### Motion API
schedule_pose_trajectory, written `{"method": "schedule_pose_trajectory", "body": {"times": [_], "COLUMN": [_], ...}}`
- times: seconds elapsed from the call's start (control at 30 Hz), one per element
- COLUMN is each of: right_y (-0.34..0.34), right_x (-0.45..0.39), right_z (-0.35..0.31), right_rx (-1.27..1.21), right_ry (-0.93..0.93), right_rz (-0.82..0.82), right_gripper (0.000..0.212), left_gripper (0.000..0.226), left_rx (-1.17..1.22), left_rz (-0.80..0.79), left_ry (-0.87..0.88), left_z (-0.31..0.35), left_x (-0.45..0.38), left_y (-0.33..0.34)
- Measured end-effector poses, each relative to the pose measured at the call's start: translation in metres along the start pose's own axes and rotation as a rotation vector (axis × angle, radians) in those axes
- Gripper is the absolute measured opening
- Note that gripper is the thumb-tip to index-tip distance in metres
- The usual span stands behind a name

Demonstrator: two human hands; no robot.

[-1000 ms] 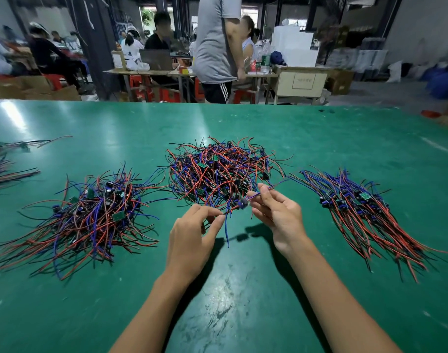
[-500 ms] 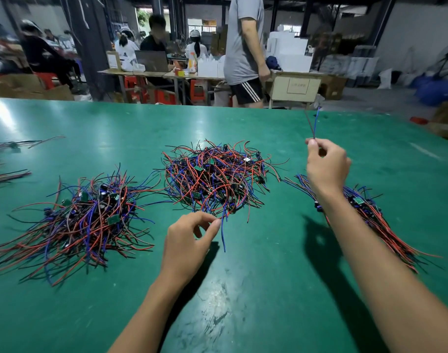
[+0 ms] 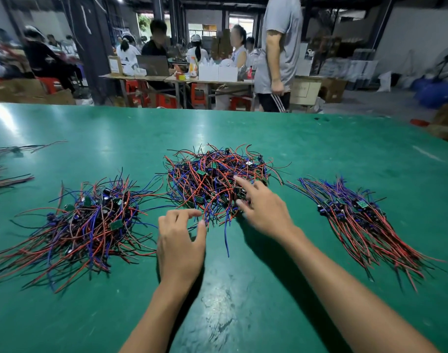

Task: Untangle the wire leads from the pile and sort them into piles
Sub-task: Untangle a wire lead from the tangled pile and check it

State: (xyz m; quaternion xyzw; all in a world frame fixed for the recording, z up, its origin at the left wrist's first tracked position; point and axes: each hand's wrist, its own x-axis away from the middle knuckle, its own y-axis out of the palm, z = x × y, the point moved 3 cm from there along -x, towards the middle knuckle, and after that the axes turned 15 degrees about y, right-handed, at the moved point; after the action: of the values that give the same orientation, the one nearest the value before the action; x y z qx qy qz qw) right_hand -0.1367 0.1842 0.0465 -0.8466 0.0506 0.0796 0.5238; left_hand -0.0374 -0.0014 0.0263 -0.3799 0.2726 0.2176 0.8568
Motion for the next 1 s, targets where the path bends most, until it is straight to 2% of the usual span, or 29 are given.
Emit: {"method": "schedule_pose_trajectory", "body": {"times": [0.03, 0.13, 0.2, 0.27, 0.33, 0.43, 0.57, 0.63, 0.7, 0.8, 0.9, 1.0], "right_y": [0.011, 0.025, 0.027, 0.025, 0.021, 0.014, 0.006, 0.003, 0.000, -0.001, -0.002, -0.002], "right_x": [0.001, 0.004, 0.010, 0.021, 0.031, 0.043, 0.052, 0.053, 0.055, 0.056, 0.053, 0.052], "right_z": [-0.008, -0.010, -0.007, -0.004, -0.004, -0.011, -0.024, -0.028, -0.033, -0.037, -0.037, -0.034], "right_rx": [0.025, -0.058, -0.175, -0.313, -0.401, -0.606, -1.059, -1.276, -1.412, -1.531, -1.565, -1.541], "right_ry": [0.034, 0.161, 0.152, 0.133, 0.108, 0.059, 0.073, 0.078, 0.083, 0.088, 0.075, 0.054], "right_rz": [0.008, 0.083, 0.150, 0.192, 0.227, 0.254, 0.086, 0.015, -0.058, -0.185, -0.299, -0.331], "right_gripper": [0.050, 0.028, 0.017, 0.015, 0.014, 0.013, 0.011, 0.013, 0.019, 0.033, 0.035, 0.040], "left_gripper": [0.013, 0.015, 0.015, 0.013, 0.010, 0.017, 0.026, 0.024, 0.022, 0.036, 0.045, 0.039], "left_rx": [-0.008, -0.022, 0.016, 0.047, 0.054, 0.120, 0.290, 0.515, 0.868, 1.249, 1.478, 1.482], "left_rz": [-0.005, 0.006, -0.017, -0.099, -0.170, -0.199, -0.170, -0.123, -0.091, -0.139, -0.161, -0.060], "left_ry": [0.038, 0.153, 0.243, 0.317, 0.320, 0.144, -0.069, -0.177, -0.386, -0.613, -0.658, -0.619], "left_z": [0.002, 0.007, 0.011, 0.015, 0.016, 0.008, 0.002, 0.004, 0.006, 0.007, 0.008, 0.007], "left_x": [0.000, 0.000, 0.000, 0.001, 0.002, 0.001, -0.003, -0.006, -0.009, -0.011, -0.009, -0.011], "left_y": [-0.001, -0.003, -0.002, 0.003, 0.008, 0.012, 0.012, 0.012, 0.011, 0.008, 0.005, 0.001]}}
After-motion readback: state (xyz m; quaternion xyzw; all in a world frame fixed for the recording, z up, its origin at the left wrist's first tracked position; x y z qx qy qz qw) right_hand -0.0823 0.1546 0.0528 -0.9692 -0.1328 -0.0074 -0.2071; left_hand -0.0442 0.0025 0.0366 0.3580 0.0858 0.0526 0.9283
